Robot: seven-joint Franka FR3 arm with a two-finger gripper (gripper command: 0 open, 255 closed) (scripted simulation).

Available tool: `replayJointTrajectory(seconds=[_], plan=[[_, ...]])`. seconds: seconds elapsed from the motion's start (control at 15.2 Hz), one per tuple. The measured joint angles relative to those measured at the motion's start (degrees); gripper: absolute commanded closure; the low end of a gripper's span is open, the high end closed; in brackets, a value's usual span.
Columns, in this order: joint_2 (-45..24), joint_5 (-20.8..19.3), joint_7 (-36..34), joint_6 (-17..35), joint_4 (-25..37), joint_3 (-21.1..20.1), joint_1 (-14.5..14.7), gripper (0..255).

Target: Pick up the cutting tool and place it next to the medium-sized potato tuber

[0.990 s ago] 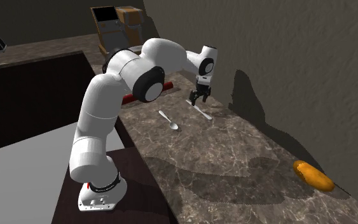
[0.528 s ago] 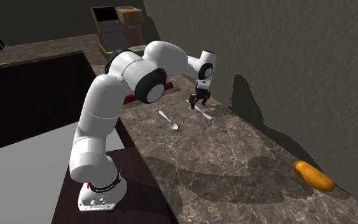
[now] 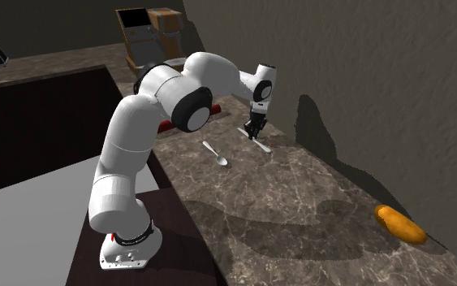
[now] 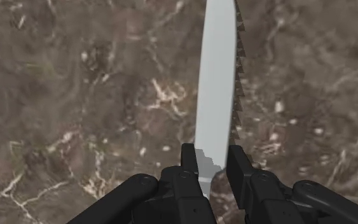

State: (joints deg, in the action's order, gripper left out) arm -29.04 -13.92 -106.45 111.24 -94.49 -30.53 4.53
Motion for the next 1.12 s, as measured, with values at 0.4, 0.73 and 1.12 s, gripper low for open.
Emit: replayJointTrajectory(seconds=[0.4, 0.73, 1.12], plan=[[-0.07, -0.02, -0.02, -0.14, 0.10, 0.01, 0.04, 255], [0.93, 0.58, 0.40, -2.00, 0.93, -0.29, -0.21, 255], [2.25, 1.40, 0.91, -5.69, 3.48, -0.73, -0.29, 255]])
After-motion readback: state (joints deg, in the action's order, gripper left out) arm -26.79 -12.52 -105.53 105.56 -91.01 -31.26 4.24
